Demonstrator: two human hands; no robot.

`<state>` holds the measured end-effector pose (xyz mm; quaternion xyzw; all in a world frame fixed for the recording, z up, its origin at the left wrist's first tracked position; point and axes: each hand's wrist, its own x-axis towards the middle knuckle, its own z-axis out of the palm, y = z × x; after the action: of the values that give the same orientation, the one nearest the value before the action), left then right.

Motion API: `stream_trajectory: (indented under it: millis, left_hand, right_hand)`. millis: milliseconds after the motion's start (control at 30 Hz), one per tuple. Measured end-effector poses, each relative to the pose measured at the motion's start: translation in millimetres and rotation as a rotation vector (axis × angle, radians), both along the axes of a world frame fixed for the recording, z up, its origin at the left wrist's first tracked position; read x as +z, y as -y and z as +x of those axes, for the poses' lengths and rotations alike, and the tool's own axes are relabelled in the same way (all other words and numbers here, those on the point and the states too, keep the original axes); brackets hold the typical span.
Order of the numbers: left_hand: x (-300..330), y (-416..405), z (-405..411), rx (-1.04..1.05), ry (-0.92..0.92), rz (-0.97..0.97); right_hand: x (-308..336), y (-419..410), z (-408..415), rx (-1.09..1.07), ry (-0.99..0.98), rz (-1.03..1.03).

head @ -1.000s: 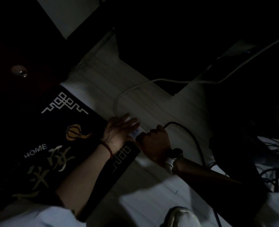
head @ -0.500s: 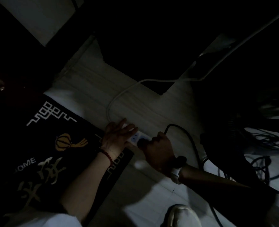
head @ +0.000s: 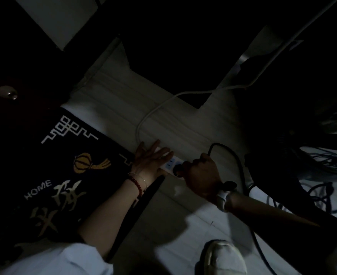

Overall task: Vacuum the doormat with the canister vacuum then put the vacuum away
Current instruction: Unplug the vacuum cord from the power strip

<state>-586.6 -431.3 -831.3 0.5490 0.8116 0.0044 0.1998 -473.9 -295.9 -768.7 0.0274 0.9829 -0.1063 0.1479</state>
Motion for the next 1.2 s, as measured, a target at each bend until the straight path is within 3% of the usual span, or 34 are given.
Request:
stream_trajectory:
  millis: [233,333,400,467,533,600,700,800,900,1033,1133,1200]
  left_hand:
    - [4,-1,-4,0.014,0.017,-0.026]
    - [9,-2,1,0.090,0.050,0.004]
    - [15,-5,2,0.129,0.124,-0.043]
    - [18,-9,6,0.184,0.172,-0.068]
    - [15,-11,6,0.219,0.185,-0.156]
    - [30,-10,9,0.159,0.115,-0.077]
    - [58,7,24,0.322,0.262,0.050]
    - [121,7,55,0.557,0.527,0.240]
    - [216,-6,83,0.550,0.839,0.352]
    - [337,-19,117,0.555,1.077,0.068]
    - [422,-23,148,0.639,1.376,0.008]
    - [468,-15,167,0.591,1.398,0.002]
  right_hand:
    - [1,-8,-1,0.034,-0.015,0.054]
    - [6,5,5,0.063,-0.127,0.037]
    - [29,12,-4,0.070,-0.262,-0.026]
    - [55,10,-19,0.048,-0.236,-0.009]
    - [66,-3,-25,-0.149,-0.201,-0.124]
    - [76,-12,-14,-0.456,-0.105,-0.395]
    - [102,-9,14,-0.763,-0.061,-0.688]
    - [156,5,32,-0.909,-0.123,-0.836]
    - [232,27,48,-1.034,-0.172,-1.062]
    - [339,43,70,-1.094,-0.293,-1.222]
    - [416,34,94,-1.265,-0.481,-1.281]
    - [459,28,121,-1.410,-0.589,-1.287]
